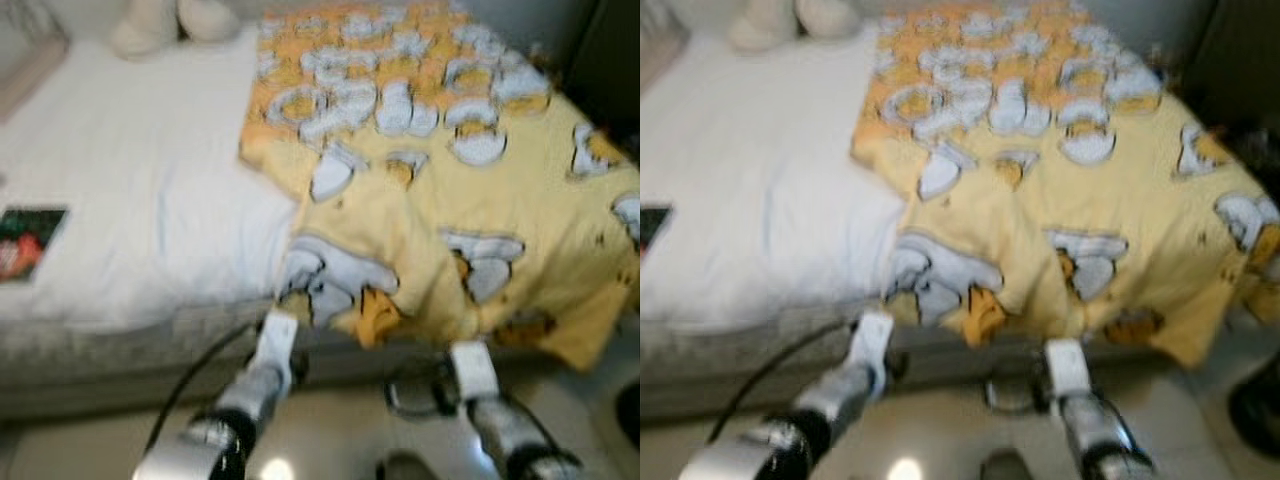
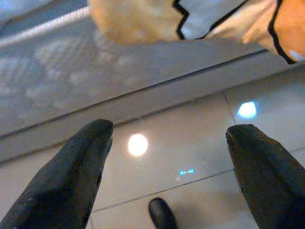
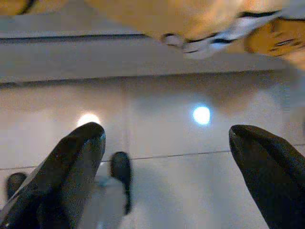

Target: Clean up the room

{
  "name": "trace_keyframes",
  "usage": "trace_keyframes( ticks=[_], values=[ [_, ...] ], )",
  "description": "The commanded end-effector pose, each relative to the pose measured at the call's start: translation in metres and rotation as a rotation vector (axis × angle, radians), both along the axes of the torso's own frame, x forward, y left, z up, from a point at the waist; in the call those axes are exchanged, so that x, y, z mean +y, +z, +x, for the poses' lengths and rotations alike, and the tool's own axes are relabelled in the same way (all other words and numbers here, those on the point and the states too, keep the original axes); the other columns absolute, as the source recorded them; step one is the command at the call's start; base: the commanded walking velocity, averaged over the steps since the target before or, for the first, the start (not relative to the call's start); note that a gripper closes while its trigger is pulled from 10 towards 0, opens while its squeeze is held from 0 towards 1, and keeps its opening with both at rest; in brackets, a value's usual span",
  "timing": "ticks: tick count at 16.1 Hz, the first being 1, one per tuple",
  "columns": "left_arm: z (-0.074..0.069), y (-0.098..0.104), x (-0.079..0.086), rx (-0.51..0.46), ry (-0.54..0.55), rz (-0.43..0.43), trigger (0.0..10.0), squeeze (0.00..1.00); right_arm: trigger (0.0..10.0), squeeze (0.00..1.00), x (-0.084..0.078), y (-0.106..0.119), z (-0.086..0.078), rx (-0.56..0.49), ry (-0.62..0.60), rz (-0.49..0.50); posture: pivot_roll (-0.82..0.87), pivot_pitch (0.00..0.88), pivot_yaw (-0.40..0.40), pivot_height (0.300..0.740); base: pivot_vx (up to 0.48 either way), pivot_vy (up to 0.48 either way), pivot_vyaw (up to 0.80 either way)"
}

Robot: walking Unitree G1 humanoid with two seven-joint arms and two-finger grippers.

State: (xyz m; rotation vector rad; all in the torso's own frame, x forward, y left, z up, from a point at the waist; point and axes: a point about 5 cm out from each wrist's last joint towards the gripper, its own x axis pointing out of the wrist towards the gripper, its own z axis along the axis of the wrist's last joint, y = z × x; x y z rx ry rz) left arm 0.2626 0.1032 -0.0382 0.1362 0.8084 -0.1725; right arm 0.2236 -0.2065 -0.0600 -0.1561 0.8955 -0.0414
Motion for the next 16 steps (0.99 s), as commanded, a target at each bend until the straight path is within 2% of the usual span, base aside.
trace_keyframes(
  ticks=[1, 2, 7, 8, 9, 11, 13, 16],
  values=[
    [-0.005, -0.005, 0.018, 0.021, 0.049, 0.031, 10.0, 1.00, 10.0, 1.00, 0.013, 0.000, 0.003, -0.012, 0.010, 0.034, -0.24, 0.000, 0.084, 0.719, 0.000, 0.000, 0.00],
    [-0.005, -0.006, 0.019, 0.028, 0.067, 0.016, 10.0, 1.00, 10.0, 1.00, 0.013, 0.001, 0.005, -0.019, 0.023, 0.016, -0.24, 0.000, 0.085, 0.719, 0.000, 0.000, 0.00],
    [0.001, -0.001, 0.014, 0.011, 0.079, -0.035, 10.0, 1.00, 10.0, 1.00, 0.015, 0.000, 0.004, -0.012, 0.039, 0.001, -0.24, 0.000, 0.089, 0.719, 0.000, 0.472, -0.80],
    [0.001, -0.001, 0.014, 0.018, 0.100, -0.055, 10.0, 0.42, 10.0, 1.00, 0.015, 0.000, 0.004, -0.008, 0.051, -0.018, -0.24, 0.000, 0.087, 0.719, 0.000, 0.000, -0.80],
    [0.001, -0.001, 0.016, 0.028, 0.160, -0.084, 10.0, 0.00, 10.0, 1.00, 0.014, 0.000, 0.003, -0.005, 0.067, -0.047, -0.24, 0.000, 0.083, 0.719, 0.000, 0.000, -0.80],
    [0.000, -0.002, 0.021, 0.035, 0.238, -0.117, 10.0, 0.00, 10.0, 0.00, 0.013, 0.000, 0.003, -0.006, 0.096, -0.070, -0.24, 0.000, 0.078, 0.719, 0.000, 0.000, 0.00],
    [-0.002, -0.003, 0.026, 0.024, 0.256, -0.107, 10.0, 0.00, 10.0, 0.00, 0.011, -0.001, 0.001, 0.000, 0.100, -0.069, -0.24, 0.000, 0.069, 0.719, 0.000, 0.000, 0.00],
    [0.004, 0.001, 0.030, -0.023, 0.252, -0.107, 10.0, 0.00, 10.0, 0.00, 0.011, -0.001, 0.000, -0.003, 0.114, -0.069, -0.24, 0.000, 0.067, 0.719, 0.000, 0.000, 0.00]
  ],
)
